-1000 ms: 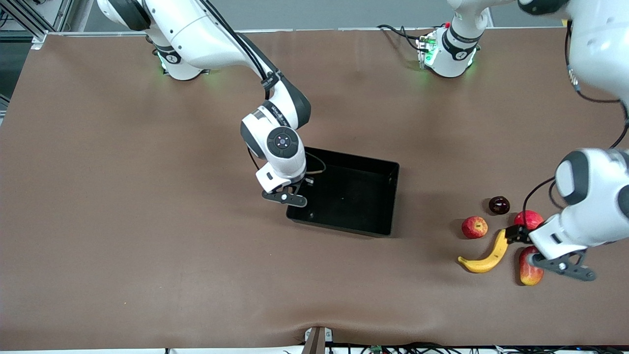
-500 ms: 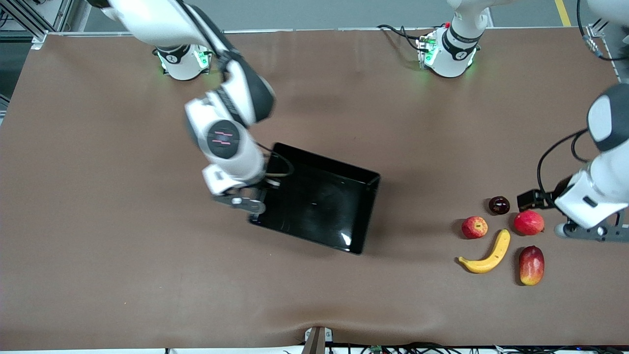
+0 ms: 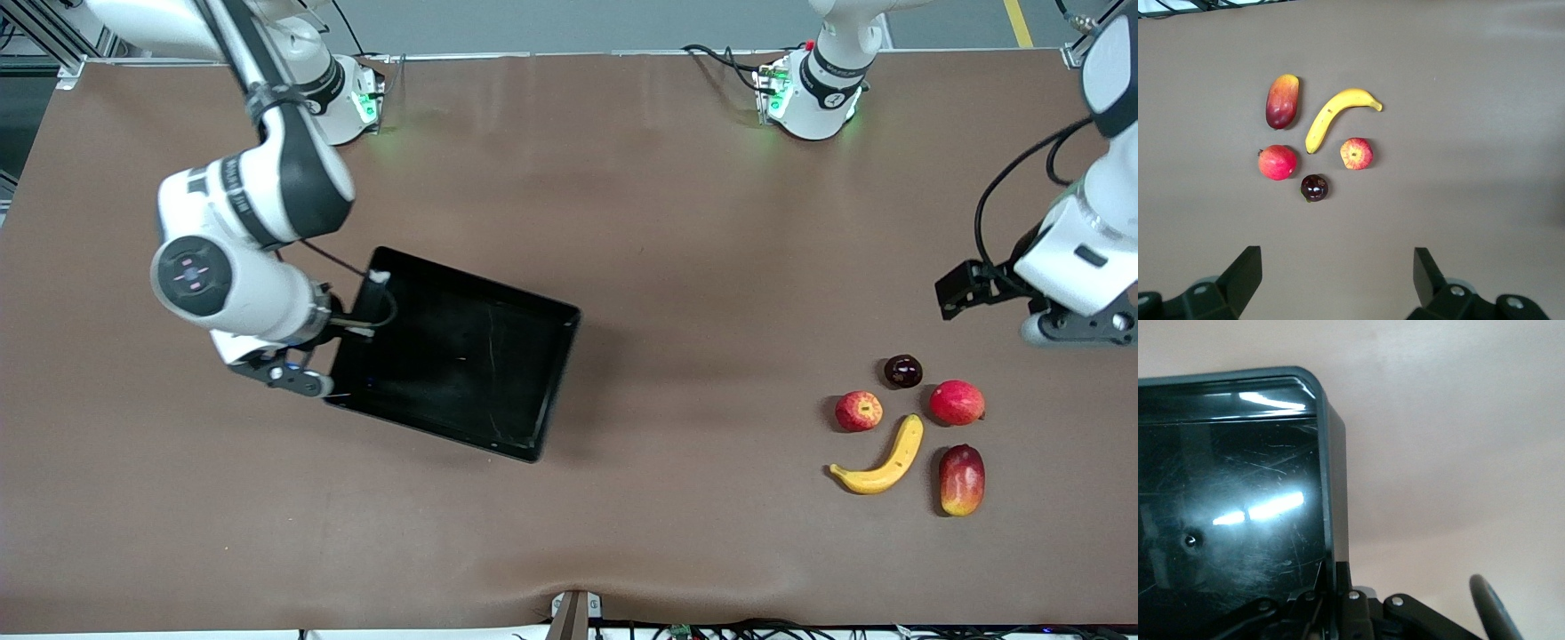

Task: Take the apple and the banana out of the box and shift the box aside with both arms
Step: 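Drag the black box away from the fruit with the right gripper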

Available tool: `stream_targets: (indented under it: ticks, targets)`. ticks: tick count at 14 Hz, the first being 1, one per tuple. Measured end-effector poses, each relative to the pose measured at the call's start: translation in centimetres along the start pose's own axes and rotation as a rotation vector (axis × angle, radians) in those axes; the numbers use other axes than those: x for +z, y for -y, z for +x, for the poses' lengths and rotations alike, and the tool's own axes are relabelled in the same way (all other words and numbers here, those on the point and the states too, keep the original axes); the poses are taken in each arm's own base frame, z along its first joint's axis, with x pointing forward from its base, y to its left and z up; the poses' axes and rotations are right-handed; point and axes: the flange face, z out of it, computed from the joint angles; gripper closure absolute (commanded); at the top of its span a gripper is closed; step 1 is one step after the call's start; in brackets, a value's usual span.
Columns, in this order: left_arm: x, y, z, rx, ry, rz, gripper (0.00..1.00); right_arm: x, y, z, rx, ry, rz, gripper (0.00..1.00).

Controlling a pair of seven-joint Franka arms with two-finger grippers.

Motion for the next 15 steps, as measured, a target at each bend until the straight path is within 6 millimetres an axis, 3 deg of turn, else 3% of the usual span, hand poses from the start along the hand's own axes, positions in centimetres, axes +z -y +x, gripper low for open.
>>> stream_targets:
  ticks: [4, 8, 10, 12, 15]
  targets:
    - [-1.5, -0.5, -1.3, 0.005, 0.015, 0.007, 0.0, 0.8, -13.9, 3.0, -0.071, 0.027, 0.036, 1.0]
    - [-4.5, -1.6, -3.6, 0.001, 0.005, -0.022, 0.0, 3.2, -24.9, 4.9, -0.196, -0.021, 0.076, 1.0]
    - [-4.4, -1.0, -4.8, -0.019, 0.009, -0.05, 0.0, 4.8, -30.3, 5.6, -0.22, -0.042, 0.089, 1.0]
    - [-3.3, -0.1, -6.0, -0.033, 0.005, -0.051, 0.0, 7.3, -33.9, 5.9, -0.227, -0.056, 0.096, 1.0]
    - [-2.7, 1.0, -7.3, -0.016, 0.002, -0.052, 0.0, 12.8, -35.3, 5.9, -0.216, -0.105, 0.087, 1.0]
